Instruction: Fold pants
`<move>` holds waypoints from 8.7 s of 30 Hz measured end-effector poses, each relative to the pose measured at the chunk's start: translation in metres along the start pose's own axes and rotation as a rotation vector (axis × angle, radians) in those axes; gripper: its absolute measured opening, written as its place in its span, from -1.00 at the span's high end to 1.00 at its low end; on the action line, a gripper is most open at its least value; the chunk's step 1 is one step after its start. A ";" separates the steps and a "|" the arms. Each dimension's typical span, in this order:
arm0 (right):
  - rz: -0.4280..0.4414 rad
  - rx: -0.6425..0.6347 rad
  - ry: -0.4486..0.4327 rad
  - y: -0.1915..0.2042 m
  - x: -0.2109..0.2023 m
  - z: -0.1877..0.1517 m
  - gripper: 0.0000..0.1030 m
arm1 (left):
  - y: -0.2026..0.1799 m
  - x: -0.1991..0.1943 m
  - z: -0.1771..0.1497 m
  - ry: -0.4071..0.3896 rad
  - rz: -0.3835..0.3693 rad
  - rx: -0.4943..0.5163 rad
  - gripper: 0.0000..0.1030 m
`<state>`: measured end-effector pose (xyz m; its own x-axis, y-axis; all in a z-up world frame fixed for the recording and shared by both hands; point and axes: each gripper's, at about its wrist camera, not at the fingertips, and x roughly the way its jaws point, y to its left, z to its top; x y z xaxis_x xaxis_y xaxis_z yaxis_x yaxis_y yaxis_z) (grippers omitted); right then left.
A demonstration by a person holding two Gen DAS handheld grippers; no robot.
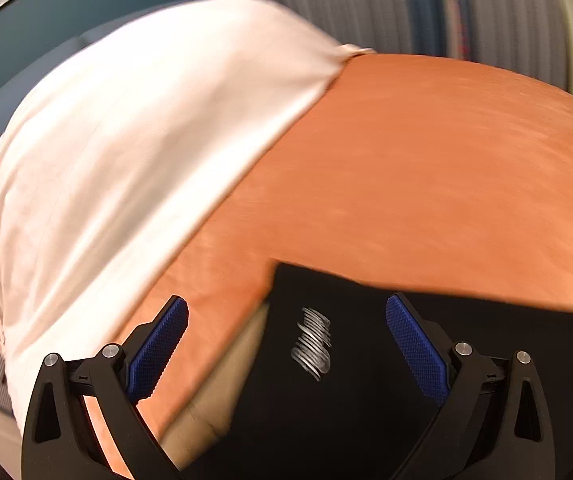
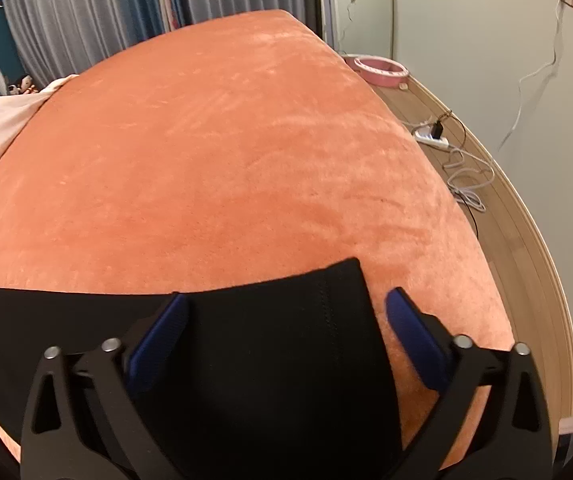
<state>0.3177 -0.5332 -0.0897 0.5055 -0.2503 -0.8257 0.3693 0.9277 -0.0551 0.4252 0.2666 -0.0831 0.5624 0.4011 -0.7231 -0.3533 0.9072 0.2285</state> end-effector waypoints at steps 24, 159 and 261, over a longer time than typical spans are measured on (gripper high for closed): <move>0.152 -0.020 -0.230 0.024 -0.191 -0.023 0.75 | 0.121 -0.096 -0.019 -0.087 -0.386 -0.053 0.56; -0.223 -0.052 -0.011 -0.074 -0.218 -0.186 0.45 | -0.027 -0.233 -0.240 0.211 -0.501 0.040 -0.32; 0.241 0.525 -0.247 -0.057 -0.240 -0.250 0.93 | -0.011 -0.232 -0.228 0.221 -0.678 -0.081 0.13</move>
<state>-0.0197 -0.4564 -0.0291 0.7645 -0.1656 -0.6230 0.5242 0.7222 0.4513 0.1282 0.1352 -0.0664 0.5165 -0.2907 -0.8055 -0.0389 0.9317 -0.3611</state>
